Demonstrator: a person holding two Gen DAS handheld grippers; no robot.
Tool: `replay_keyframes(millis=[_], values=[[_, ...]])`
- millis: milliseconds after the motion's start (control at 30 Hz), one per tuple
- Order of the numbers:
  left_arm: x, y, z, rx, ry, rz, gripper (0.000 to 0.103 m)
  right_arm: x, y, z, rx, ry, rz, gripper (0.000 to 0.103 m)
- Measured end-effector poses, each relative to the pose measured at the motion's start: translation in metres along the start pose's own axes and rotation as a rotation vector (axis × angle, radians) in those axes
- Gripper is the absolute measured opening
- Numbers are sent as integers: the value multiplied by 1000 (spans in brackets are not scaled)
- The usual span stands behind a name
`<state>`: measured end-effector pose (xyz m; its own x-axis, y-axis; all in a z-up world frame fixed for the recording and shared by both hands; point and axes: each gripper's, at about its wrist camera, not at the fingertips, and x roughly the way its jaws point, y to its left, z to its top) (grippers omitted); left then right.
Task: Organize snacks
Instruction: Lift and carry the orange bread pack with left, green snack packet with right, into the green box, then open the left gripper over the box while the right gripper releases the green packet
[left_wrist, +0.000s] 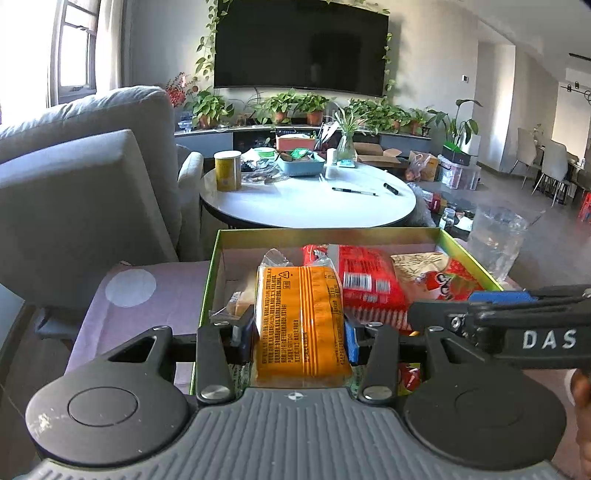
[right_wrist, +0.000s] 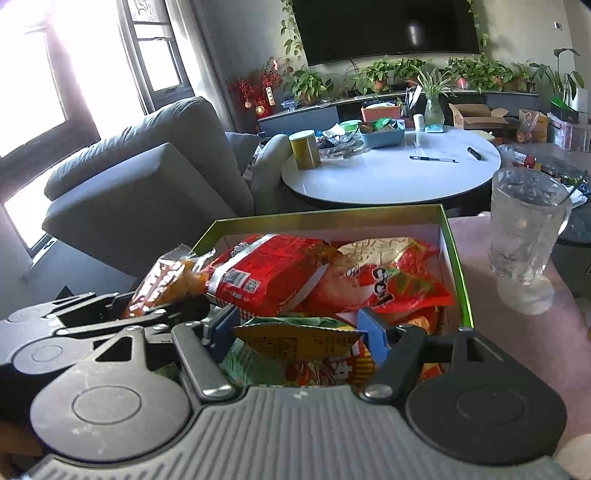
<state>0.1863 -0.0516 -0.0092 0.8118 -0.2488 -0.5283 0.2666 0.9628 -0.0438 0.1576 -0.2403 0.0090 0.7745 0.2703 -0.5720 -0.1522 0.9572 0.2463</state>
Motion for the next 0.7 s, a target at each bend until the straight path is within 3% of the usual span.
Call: replay_keyframes(millis=[700], values=[[17,1,-12,-4,34,-6,45,4,5,2,-17,-23,-18,60]])
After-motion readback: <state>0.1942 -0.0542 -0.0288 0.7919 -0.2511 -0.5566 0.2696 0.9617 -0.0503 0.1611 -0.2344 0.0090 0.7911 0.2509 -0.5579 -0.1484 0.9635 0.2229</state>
